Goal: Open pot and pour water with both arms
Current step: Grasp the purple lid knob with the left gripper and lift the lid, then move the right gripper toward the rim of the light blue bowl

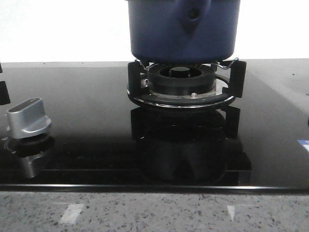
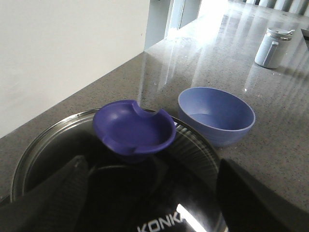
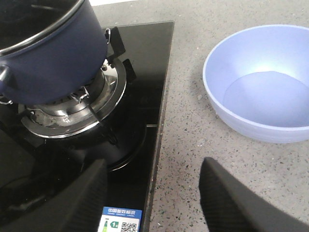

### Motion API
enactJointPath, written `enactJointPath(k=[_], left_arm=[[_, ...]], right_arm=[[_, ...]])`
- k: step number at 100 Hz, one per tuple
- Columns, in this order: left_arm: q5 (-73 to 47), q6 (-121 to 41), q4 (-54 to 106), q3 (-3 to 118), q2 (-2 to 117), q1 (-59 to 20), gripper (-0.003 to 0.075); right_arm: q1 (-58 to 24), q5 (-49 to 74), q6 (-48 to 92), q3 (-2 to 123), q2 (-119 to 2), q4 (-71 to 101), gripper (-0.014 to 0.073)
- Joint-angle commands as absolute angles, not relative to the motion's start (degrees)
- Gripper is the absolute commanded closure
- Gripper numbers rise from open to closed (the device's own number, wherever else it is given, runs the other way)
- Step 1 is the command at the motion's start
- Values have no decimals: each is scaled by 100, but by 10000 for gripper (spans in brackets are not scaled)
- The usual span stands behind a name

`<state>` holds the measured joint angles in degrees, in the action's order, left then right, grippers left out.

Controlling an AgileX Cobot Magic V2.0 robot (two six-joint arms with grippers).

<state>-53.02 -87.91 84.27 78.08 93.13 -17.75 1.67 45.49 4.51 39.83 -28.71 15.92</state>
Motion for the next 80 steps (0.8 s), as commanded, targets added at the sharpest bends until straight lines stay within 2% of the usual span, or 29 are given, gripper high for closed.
enactJointPath(k=[1, 26, 80], left_arm=[[-5332, -8823, 8818, 8273, 9392, -1927, 225], [-5304, -8823, 8796, 8764, 9853, -2167, 225], [-5002, -9005, 8837, 8793, 9956, -2424, 225]], right_arm=[[211, 4212, 518, 4188, -2945, 1614, 211], [211, 4284, 527, 4188, -2945, 1614, 211], [211, 4323, 527, 4188, -2945, 1614, 211]])
